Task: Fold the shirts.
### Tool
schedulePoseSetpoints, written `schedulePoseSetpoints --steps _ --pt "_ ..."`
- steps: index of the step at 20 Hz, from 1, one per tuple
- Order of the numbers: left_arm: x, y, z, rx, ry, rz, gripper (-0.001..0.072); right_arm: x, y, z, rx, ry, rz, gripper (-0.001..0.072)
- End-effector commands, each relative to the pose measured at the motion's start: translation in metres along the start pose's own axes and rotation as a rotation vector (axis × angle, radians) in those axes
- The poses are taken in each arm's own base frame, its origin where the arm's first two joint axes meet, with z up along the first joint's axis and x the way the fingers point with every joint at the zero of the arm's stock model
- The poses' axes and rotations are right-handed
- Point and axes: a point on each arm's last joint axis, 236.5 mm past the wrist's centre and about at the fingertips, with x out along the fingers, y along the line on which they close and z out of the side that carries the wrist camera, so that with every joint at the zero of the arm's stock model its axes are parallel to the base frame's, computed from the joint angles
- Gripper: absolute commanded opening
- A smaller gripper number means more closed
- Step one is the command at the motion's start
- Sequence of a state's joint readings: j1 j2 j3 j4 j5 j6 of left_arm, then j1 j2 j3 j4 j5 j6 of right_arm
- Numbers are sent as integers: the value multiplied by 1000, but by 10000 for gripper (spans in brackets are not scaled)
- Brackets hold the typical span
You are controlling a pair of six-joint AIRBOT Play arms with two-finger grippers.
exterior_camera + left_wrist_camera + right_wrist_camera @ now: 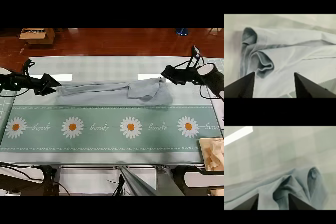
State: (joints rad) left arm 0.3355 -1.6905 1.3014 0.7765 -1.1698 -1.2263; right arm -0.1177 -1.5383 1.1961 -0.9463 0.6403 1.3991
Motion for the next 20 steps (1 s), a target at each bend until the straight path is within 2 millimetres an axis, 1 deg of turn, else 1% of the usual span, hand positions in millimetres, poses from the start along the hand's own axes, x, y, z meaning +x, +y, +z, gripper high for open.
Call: schedulePoseSetpoints --steps 1,2,3,4,5,6,7,8,9,10,12,15,17,19,20 --pt "-28 7 5 -16 19 -27 593 -35 -44 10 -145 9 -149 444" --pt "-38 8 7 -17 19 -34 592 -52 -73 7 -127 44 -243 452" --pt "-46 9 9 -17 15 -39 592 -64 -100 -2 -96 97 -315 511" --pt "-51 9 11 -16 11 -41 592 -72 -118 -15 -62 158 -341 546" --pt "-53 8 11 -14 7 -41 592 -74 -128 -27 -15 210 -320 598" --pt "-53 7 10 -12 9 -42 592 -70 -126 -33 30 235 -255 599" --pt "-51 5 9 -7 14 -42 592 -63 -118 -33 91 232 -163 600" --pt "-49 2 9 -1 19 -43 592 -55 -107 -28 163 210 -78 600" --pt "-46 -1 7 7 26 -45 588 -46 -99 -24 227 192 -21 600" --pt "-43 -6 6 16 34 -46 565 -38 -92 -23 271 188 18 600" --pt "-37 -13 2 34 49 -49 552 -16 -80 -35 304 223 56 600" --pt "-28 -24 -3 71 70 -53 552 16 -55 -63 280 302 80 600" --pt "-24 -30 -5 83 80 -55 552 37 -29 -77 267 324 125 600" --pt "-21 -34 -8 91 89 -57 552 52 0 -83 256 320 178 595" --pt "-19 -35 -8 94 92 -57 552 56 12 -84 237 310 199 549"
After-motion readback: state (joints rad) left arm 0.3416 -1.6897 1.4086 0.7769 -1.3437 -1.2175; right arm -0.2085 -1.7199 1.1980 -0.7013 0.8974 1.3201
